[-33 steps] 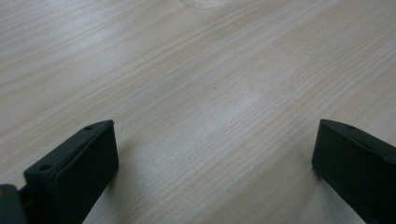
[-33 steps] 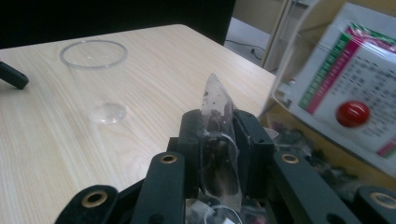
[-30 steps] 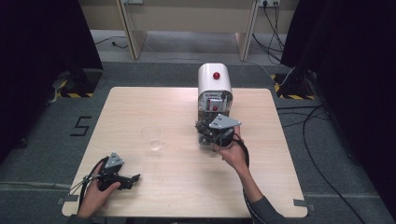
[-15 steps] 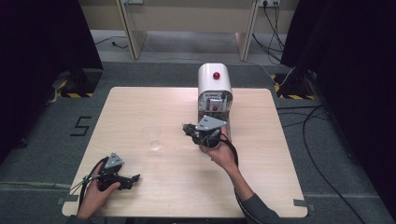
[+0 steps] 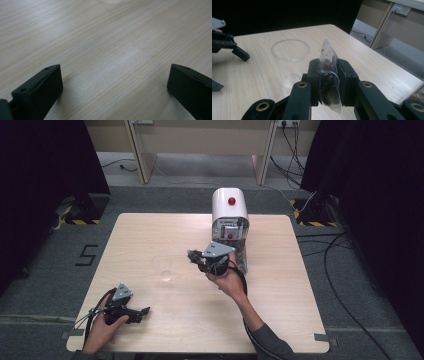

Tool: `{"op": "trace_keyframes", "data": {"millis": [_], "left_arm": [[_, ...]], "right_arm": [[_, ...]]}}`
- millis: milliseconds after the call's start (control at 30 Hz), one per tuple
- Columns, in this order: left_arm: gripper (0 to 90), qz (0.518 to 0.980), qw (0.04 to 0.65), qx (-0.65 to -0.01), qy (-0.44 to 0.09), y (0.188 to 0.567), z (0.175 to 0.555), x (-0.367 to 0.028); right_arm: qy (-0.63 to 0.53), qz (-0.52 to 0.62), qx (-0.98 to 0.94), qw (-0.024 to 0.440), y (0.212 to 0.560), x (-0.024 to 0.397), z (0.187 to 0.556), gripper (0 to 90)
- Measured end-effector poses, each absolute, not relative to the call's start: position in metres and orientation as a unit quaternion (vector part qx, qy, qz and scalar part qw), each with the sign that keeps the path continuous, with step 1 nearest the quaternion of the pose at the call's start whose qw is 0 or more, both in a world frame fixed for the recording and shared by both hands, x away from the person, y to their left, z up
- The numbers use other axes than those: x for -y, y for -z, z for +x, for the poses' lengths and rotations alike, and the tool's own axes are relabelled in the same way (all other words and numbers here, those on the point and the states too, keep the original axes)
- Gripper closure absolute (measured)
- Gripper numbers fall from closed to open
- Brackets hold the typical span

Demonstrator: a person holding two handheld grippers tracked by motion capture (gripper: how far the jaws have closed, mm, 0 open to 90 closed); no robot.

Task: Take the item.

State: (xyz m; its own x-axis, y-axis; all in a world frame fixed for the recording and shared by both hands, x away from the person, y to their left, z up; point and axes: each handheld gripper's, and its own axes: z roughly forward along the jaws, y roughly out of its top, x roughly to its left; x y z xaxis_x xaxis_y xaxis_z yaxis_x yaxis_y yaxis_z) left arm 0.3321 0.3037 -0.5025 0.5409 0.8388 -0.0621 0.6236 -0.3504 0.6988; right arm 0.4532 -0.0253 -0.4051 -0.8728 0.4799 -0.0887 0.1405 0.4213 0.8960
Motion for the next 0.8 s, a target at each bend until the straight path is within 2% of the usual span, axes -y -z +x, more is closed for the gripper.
{"op": "trace_keyframes", "data": {"millis": [800], "left_arm": [[0.0, 0.806, 0.347, -0.453, -0.156, 0.503, 0.332, -0.303]], "right_arm": [[-0.482, 0.166, -0.844, 0.165, 0.398, -0.013, 0.468, 74.6]]}}
